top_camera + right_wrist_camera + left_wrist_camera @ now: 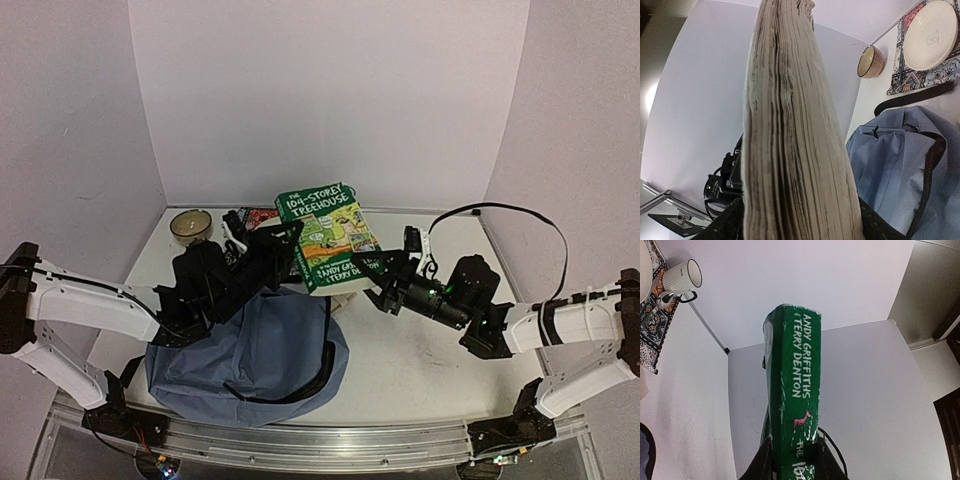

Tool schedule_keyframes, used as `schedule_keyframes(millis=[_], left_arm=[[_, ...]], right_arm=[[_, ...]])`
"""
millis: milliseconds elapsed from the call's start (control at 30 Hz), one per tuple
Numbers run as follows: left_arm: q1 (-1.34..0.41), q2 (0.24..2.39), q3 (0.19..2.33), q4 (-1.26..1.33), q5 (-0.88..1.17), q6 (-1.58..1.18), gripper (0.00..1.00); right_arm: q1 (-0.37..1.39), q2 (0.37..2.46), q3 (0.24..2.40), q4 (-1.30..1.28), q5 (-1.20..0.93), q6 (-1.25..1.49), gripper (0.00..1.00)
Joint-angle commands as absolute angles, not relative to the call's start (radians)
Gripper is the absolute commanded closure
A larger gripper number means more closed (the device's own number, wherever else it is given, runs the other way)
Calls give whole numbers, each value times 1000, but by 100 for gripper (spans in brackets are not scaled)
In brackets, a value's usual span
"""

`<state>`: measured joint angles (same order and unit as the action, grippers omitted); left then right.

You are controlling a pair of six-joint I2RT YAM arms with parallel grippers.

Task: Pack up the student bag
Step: Pass from the left arm to the right, then pick up the largest pocket of the bag from the student bag.

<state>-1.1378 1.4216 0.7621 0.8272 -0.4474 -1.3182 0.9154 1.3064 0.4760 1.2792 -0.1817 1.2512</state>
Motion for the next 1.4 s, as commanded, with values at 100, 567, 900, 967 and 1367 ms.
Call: schedule_keyframes(millis=[100, 567, 900, 967, 1367], left_arm=[[-1138, 1379, 707, 983, -461, -1381, 94], [-1136, 1276, 498, 948, -504, -1200, 38], [-1138, 1185, 562, 430, -449, -1065, 27], [-1137, 1198, 615, 320, -426, -1037, 26], [-1247, 1510, 1070, -360, -389, -875, 22]], right_arm=[[920, 1303, 533, 1651, -234, 1193, 53], [917, 1311, 519, 1654, -267, 1146, 100], [831, 1224, 452, 1541, -246, 1124, 100], [808, 1183, 448, 1450, -247, 1104, 100], [694, 947, 400, 1062, -226, 1016, 100]])
